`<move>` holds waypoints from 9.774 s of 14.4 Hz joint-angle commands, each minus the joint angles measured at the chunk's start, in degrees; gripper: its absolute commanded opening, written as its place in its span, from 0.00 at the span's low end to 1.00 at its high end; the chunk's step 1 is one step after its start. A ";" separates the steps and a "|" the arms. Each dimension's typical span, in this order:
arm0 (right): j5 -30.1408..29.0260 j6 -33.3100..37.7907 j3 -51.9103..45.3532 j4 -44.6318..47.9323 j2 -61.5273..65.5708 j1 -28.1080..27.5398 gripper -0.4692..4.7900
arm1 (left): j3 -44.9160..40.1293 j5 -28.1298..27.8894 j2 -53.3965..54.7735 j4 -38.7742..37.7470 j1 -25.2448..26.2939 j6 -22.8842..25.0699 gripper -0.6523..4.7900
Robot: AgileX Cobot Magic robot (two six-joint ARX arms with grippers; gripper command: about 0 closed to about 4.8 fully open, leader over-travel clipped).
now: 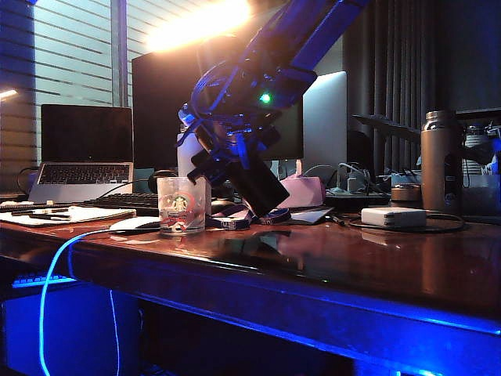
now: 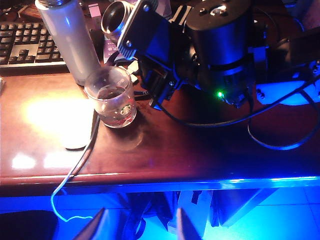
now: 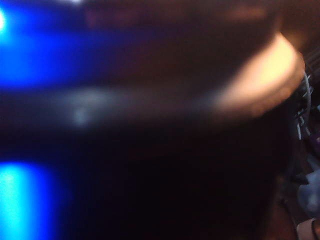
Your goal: Pick up the black thermos, pour a little water from inside into the glass cup, then place the black thermos back on the table.
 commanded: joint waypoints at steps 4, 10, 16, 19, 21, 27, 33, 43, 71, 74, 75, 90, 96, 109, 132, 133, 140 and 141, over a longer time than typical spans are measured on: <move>0.63 -6.64 0.61 3.08 -1.07 0.07 0.29 | 0.11 0.31 -0.13 0.33 -0.04 -0.02 0.46; 0.66 -15.15 0.61 3.08 -1.07 0.07 0.29 | 0.11 0.31 -0.13 0.33 -0.04 -0.02 0.46; 3.10 -23.76 0.61 5.33 -1.07 0.07 0.29 | 0.11 0.31 -0.13 0.31 -0.04 -0.02 0.46; 3.21 -27.41 0.61 5.73 -1.07 0.20 0.29 | 0.11 0.28 -0.13 0.28 -0.04 -0.04 0.46; 3.21 -29.33 0.61 5.70 -1.07 0.20 0.29 | 0.11 0.31 -0.13 0.28 -0.04 -0.02 0.46; 3.21 -34.07 0.61 5.68 -0.11 0.22 0.29 | 0.11 0.31 -0.13 0.28 -0.04 -0.04 0.46; 4.24 -40.81 0.61 6.75 -0.09 -0.72 0.29 | 0.11 0.28 -0.15 0.28 -0.04 -0.02 0.46; 4.07 -48.92 0.61 9.99 -0.09 -0.96 0.29 | 0.11 0.31 -0.13 0.31 -0.07 -0.24 0.46; 2.95 -51.17 0.61 10.84 -0.09 -0.66 0.29 | 0.11 0.31 -0.13 0.31 -0.07 -0.44 0.46; 2.97 -51.63 0.61 10.84 -0.09 -0.66 0.29 | 0.11 0.31 -0.13 0.31 -0.07 -0.44 0.46; 3.06 -52.41 0.61 10.86 -0.09 -0.66 0.29 | 0.11 0.31 -0.13 0.31 -0.07 -0.44 0.46; 2.12 -46.07 0.61 11.69 -0.09 -0.63 0.29 | 0.11 0.31 -0.13 0.31 -0.07 -0.44 0.46; 1.57 -37.83 0.61 11.65 -0.09 -0.24 0.29 | 0.11 0.28 -0.13 0.31 -0.07 -0.44 0.46; 4.76 -11.37 0.61 12.66 -3.78 -0.24 0.29 | 0.11 0.28 -0.13 0.28 -0.04 -0.44 0.46; -0.85 10.38 0.46 -11.28 -28.37 -3.06 0.29 | 0.11 0.28 -0.13 0.28 -0.04 -2.56 0.46; -2.99 11.61 0.09 -10.91 -28.37 -3.78 0.29 | 0.11 0.28 -0.13 0.28 -0.04 -2.56 0.46; -9.22 12.39 -20.46 11.54 -32.37 -6.03 0.29 | 0.11 0.28 -0.13 0.28 -0.04 -2.54 0.46; -9.25 12.66 -23.19 13.29 -33.05 -6.10 0.29 | 0.11 0.28 -0.13 0.28 -0.04 -2.54 0.46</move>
